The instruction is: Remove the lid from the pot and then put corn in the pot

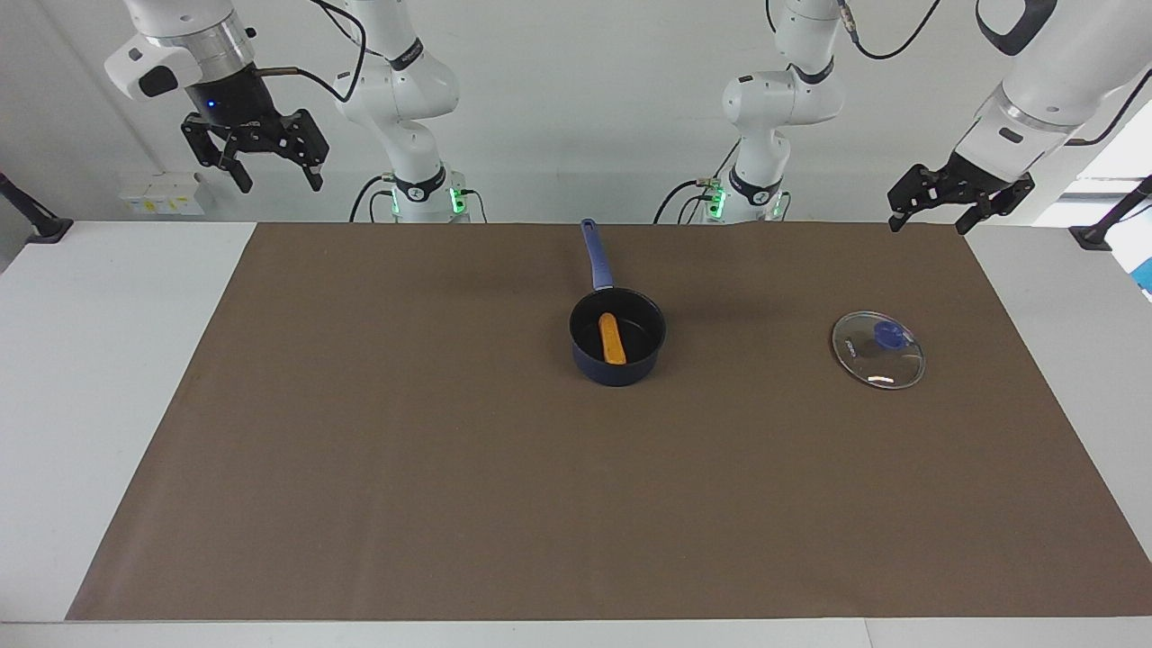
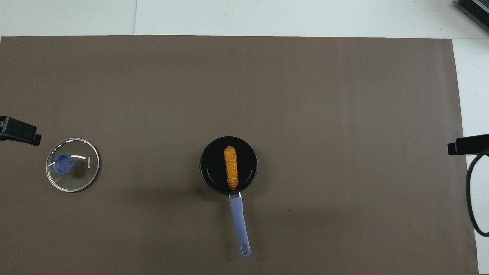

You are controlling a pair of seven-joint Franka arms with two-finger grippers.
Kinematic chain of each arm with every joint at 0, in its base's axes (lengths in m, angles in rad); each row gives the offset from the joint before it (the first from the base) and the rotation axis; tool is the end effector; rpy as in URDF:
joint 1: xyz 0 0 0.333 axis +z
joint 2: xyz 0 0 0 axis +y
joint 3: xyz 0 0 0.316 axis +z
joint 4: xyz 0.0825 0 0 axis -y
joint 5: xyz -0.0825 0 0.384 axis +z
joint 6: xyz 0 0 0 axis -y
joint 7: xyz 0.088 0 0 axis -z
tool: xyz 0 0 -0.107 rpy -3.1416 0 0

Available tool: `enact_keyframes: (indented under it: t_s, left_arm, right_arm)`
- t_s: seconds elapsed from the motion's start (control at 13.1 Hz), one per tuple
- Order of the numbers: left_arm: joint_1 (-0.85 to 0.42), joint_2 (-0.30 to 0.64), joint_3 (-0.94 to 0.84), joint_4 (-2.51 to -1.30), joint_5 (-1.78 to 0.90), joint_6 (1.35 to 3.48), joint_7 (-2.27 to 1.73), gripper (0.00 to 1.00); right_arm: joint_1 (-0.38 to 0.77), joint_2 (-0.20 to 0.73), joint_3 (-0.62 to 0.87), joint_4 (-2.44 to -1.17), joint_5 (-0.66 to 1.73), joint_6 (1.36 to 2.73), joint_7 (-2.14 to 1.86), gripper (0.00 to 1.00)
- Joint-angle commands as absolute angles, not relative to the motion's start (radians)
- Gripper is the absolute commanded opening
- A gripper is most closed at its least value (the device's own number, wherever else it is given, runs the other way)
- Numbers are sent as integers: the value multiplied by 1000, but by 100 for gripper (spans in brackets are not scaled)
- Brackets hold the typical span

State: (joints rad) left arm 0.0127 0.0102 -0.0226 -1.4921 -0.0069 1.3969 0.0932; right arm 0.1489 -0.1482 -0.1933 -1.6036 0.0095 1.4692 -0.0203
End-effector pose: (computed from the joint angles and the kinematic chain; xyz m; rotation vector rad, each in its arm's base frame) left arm 0.5394 -0.0061 0.6411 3.1216 -0.1624 -0.1643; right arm 0.4965 -0.0297 0.6767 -3.1039 0.0329 -0.0190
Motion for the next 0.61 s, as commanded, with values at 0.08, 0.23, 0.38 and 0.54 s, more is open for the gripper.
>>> enact_keyframes:
  t_s: [0.08,0.23,0.38,0.54]
  left_arm:
    - [18,2,-26,-1494,2,1382,101,100]
    - [18,2,-26,-1494,2,1382,101,100]
    - [18,2,-26,-1494,0,1382,101,100]
    - [18,2,-26,-1494,2,1382,101,100]
  right_arm:
    - [95,-212,-195,-1694,12,1473,-90,100]
    - [81,-210,-195,-1694,8,1503,-97,100]
    - [77,-184,-192,-1665,8,1523,-97,100]
    - [80,-115,-190,-1564,8,1523,-94,100]
